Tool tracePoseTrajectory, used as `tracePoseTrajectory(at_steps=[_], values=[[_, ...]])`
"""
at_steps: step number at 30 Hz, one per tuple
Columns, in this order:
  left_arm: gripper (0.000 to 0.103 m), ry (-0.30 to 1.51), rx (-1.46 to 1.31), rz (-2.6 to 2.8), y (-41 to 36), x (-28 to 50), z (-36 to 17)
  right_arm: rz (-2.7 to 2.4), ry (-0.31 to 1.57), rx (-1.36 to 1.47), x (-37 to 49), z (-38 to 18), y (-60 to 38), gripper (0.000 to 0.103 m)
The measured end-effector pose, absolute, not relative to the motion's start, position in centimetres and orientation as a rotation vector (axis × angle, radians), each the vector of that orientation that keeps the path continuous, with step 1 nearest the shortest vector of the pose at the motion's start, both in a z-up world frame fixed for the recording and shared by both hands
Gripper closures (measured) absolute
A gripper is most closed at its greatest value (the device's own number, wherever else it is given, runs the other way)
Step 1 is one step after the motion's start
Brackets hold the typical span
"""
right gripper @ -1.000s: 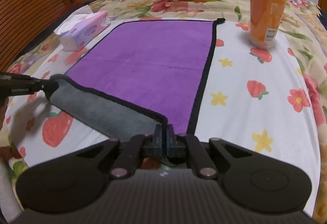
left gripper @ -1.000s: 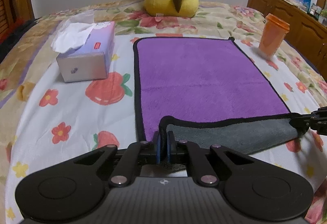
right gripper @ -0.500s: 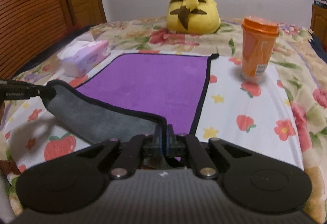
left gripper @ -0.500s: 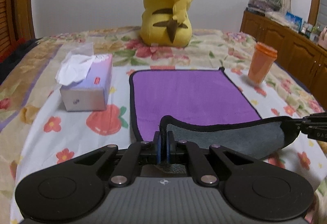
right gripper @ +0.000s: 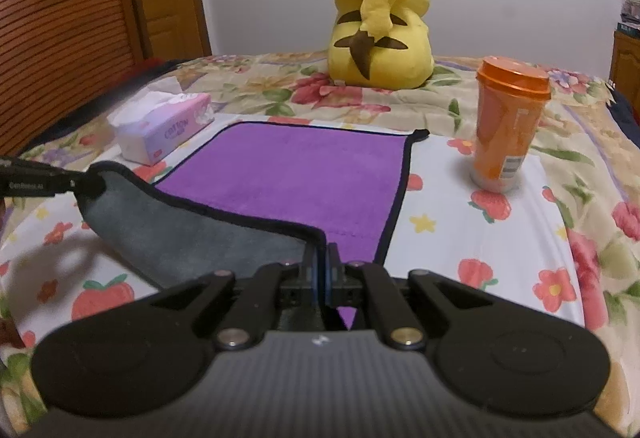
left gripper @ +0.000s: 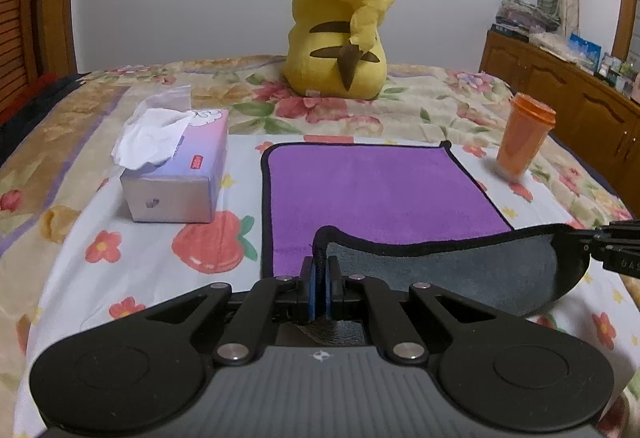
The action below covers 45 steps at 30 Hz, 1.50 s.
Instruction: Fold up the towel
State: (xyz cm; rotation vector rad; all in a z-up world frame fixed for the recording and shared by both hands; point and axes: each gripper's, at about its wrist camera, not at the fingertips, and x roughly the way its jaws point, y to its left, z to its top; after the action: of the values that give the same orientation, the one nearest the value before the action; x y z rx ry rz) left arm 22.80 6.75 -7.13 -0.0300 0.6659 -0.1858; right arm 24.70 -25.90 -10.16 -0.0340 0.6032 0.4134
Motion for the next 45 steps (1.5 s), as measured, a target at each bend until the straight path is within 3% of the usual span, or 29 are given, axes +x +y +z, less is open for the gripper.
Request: tracePoseTrajectory(at_steps=[45], values=[[0.097, 0.565, 0.028, -0.199, 5.2, 29.0, -4.2, 0.383, 0.467, -0.121, 30.8, -7.5, -25.4, 0.099]])
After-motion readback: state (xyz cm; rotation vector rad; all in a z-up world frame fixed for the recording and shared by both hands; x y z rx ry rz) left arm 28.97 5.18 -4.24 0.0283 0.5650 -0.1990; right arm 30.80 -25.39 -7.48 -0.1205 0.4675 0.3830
